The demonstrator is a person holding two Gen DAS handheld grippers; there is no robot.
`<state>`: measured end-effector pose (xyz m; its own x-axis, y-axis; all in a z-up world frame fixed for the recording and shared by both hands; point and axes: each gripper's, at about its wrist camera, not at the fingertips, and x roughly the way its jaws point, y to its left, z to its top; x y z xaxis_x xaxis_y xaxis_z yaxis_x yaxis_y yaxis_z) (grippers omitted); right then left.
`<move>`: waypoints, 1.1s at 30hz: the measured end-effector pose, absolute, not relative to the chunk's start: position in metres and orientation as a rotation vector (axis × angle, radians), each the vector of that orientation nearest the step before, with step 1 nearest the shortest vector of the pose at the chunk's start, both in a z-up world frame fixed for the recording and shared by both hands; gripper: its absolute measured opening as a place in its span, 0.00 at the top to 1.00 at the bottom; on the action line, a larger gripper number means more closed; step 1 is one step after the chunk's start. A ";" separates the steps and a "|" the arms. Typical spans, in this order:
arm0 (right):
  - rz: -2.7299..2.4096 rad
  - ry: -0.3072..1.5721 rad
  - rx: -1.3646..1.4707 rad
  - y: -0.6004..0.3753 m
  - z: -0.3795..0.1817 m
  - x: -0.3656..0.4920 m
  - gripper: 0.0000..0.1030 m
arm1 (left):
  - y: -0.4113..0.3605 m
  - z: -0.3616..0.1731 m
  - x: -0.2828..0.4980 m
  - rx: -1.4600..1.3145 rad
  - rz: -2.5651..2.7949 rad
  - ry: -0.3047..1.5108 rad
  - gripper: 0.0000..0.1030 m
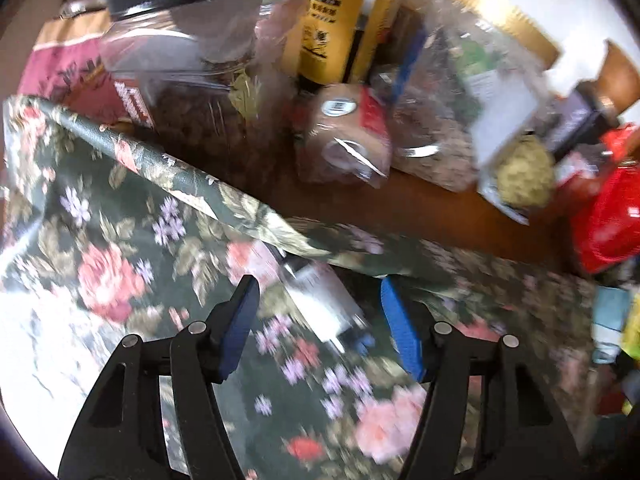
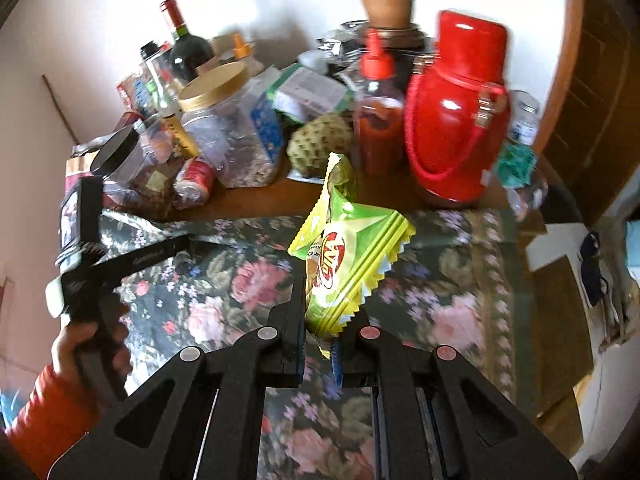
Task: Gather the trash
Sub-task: 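Grasp the small clear bottle with white label with the left tool, then carry the snack packet and small bottle down toward the white bucket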
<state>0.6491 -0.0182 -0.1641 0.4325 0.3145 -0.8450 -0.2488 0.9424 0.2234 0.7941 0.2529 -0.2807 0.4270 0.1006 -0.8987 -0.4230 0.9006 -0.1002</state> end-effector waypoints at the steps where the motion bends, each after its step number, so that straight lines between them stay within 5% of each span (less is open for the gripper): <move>1: 0.337 1.064 0.072 -0.024 -0.163 0.646 0.91 | 0.252 -0.286 0.799 -0.321 0.365 1.097 0.41; 6: 0.291 1.048 0.101 -0.047 -0.153 0.637 0.91 | 0.249 -0.296 0.804 -0.325 0.437 1.101 0.54; 8: 0.284 1.042 0.112 -0.052 -0.150 0.634 0.91 | 0.246 -0.296 0.801 -0.309 0.438 1.105 0.68; 11: 0.284 1.025 0.126 -0.058 -0.144 0.630 0.91 | 0.239 -0.293 0.785 -0.319 0.331 1.122 0.71; 21: 0.374 0.967 0.117 -0.077 -0.118 0.597 0.91 | 0.186 -0.265 0.701 -0.305 0.194 1.136 0.74; 33: 0.556 0.870 0.043 -0.107 -0.080 0.547 0.91 | 0.112 -0.125 0.598 -0.262 0.234 0.827 0.74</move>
